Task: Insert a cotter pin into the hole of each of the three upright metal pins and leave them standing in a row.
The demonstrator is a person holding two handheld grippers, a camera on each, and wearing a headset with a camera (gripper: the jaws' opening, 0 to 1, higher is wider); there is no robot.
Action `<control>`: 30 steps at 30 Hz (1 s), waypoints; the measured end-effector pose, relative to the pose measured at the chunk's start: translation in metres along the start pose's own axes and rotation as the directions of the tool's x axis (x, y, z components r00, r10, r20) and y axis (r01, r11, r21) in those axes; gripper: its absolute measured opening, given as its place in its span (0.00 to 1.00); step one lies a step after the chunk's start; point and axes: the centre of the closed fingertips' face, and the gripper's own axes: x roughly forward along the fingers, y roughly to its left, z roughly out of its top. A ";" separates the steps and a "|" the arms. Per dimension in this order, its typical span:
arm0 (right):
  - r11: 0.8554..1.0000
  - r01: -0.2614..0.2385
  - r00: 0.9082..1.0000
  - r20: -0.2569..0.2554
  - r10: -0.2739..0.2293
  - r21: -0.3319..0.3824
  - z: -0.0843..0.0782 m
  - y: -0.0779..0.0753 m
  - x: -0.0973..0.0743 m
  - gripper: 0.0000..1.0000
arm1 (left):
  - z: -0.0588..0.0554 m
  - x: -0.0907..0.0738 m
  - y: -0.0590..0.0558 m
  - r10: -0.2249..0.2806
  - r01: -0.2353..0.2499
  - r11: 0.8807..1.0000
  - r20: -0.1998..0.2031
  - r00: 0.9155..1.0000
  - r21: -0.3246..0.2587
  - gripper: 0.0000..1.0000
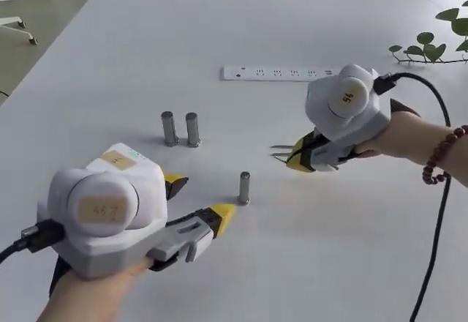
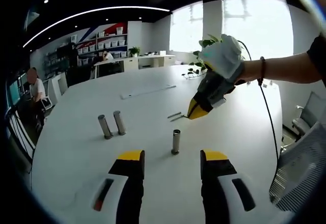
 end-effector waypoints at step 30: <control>0.945 -0.045 0.990 0.108 0.085 -0.323 0.044 0.082 -0.037 0.00 | 0.008 0.016 -0.052 -0.314 0.294 0.909 -0.022 0.949 -0.296 0.12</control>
